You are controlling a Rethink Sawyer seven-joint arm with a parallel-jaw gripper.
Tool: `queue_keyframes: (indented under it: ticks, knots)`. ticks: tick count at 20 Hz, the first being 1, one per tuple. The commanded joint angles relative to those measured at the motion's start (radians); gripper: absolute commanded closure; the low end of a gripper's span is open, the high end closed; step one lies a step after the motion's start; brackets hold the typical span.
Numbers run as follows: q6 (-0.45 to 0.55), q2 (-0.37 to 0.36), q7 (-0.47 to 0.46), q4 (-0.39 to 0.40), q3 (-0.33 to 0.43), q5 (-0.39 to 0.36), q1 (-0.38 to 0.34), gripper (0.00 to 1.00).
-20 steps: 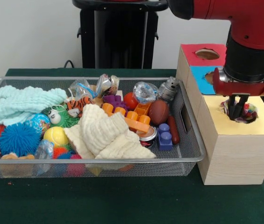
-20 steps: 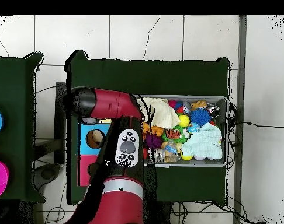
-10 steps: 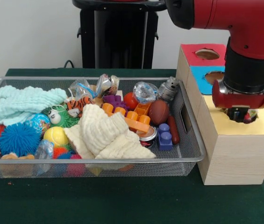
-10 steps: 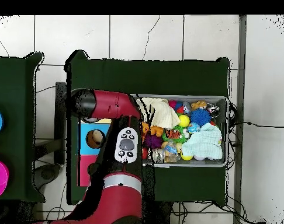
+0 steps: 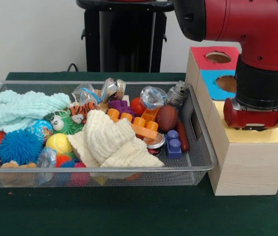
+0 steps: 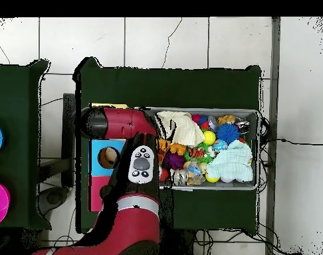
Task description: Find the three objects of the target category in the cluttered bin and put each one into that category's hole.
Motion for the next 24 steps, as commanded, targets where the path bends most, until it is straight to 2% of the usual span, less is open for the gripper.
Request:
queue_keyframes:
  ticks: [1, 11, 18, 24]
  knots:
    - [-0.036, 0.043, 0.105, 0.056, 0.059, -0.045, -0.011, 1.00]
    - [0.212, -0.087, 0.118, 0.042, 0.007, -0.031, 0.010, 1.00]
    - [0.239, -0.122, 0.125, 0.058, 0.008, -0.033, 0.008, 1.00]
    - [0.216, -0.144, 0.134, 0.088, -0.001, -0.044, 0.010, 1.00]
